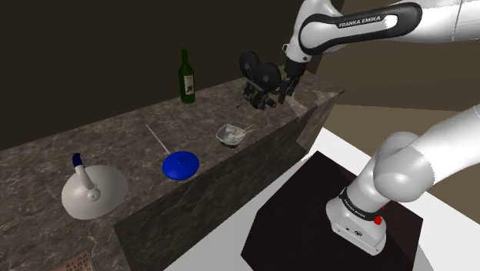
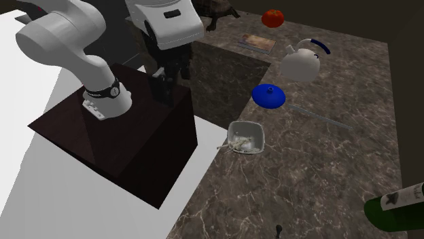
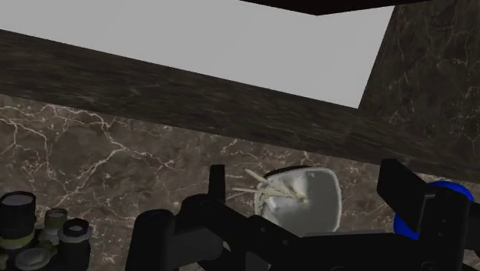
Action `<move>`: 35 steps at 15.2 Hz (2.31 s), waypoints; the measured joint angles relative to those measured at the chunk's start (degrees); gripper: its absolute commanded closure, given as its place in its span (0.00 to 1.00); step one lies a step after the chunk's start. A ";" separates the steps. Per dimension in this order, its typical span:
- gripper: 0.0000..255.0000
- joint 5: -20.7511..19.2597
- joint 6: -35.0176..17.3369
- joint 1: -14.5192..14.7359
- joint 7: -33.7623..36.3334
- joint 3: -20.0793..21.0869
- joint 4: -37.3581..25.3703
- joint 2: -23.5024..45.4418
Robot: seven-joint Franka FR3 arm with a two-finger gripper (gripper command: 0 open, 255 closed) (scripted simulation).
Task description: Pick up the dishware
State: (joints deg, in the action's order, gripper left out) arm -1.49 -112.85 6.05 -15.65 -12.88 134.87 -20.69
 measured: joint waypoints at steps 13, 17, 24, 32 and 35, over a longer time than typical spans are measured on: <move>0.00 13.70 -13.31 3.22 -17.89 -1.49 -12.43 28.29; 0.00 18.08 -14.93 2.57 -23.03 0.19 -18.83 37.36; 0.00 22.68 -14.89 0.74 -29.11 4.03 -32.46 52.22; 0.00 24.25 -18.37 0.05 -31.16 5.23 -33.83 57.34; 1.00 24.36 -18.66 0.02 -31.24 5.31 -34.00 57.78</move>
State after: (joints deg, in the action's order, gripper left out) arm 22.87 -131.51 6.07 -46.89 -7.57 100.87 37.09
